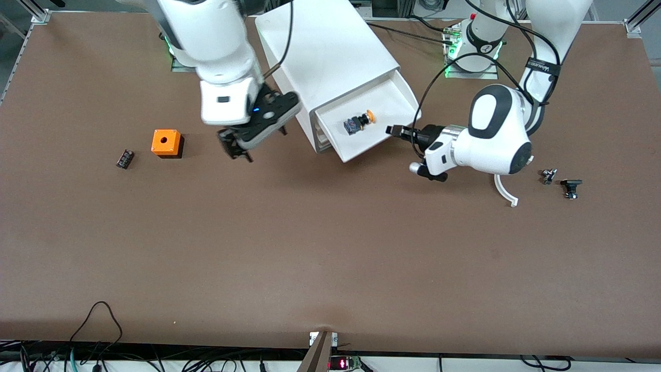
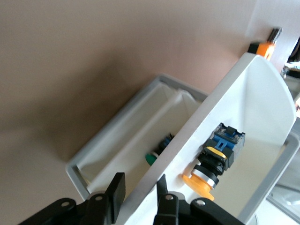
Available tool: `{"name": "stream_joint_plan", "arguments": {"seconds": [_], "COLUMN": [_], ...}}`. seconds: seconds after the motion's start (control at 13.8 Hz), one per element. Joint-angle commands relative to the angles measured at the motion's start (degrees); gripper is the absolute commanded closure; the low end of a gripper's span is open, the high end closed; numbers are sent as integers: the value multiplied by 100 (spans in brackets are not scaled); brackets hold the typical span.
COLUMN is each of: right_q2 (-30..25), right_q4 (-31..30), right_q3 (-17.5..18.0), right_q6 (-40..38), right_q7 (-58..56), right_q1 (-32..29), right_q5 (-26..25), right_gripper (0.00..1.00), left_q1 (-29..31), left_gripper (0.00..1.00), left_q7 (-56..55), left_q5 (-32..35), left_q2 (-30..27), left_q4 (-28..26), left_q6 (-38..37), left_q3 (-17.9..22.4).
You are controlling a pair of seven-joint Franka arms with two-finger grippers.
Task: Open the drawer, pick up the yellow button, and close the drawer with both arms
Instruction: 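Pull the drawer open with the left gripper while the right gripper approaches, then release the drawer with the left gripper while the right gripper lowers inside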
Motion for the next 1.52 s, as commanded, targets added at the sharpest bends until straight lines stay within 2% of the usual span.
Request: {"name": "stream_joint_plan", "arguments": {"seconds": [0.0,0.29,0.43,0.58,0.65,0.8,0.94,1.09,1.23,1.45], "right_q2": [667,1002,1125,1266,1275,1310,1337,1337,1407,1617], "right_q4": [636,681,672,672,664,664,672,672,681,681], "right_q3": [84,130,130,138,138,130,130,130,147,253], "right_q6": [394,651,633,625,598,398,229,115,123,115], "right_q7": [-440,-676,-1314,-2228,-2563,-3223,-3934,-4175,-4184,-4175], "right_q1": [409,831,920,920,929,1060,1131,1289,1377,1439], "right_q5": [77,51,51,95,95,34,7,-46,-28,-46], "right_gripper": [0,0,0,0,0,0,0,0,0,0], "left_q1": [45,106,369,580,686,713,696,599,555,520], "left_gripper": [0,0,0,0,0,0,0,0,0,0], "left_q7": [-168,-177,-159,-203,-203,-212,-360,-1349,-1837,-1873], "left_q5": [136,276,1108,1366,1671,2549,3621,4396,4487,4478], "left_q2": [-25,-394,-946,-1482,-1728,-2142,-2275,-2293,-2284,-2276], "left_q4": [75,92,162,162,145,328,810,1006,971,989], "left_q6": [206,310,695,1083,989,148,-678,-1102,-1121,-1113], "left_q3": [82,116,458,573,800,1100,1171,1075,1066,1075]}}
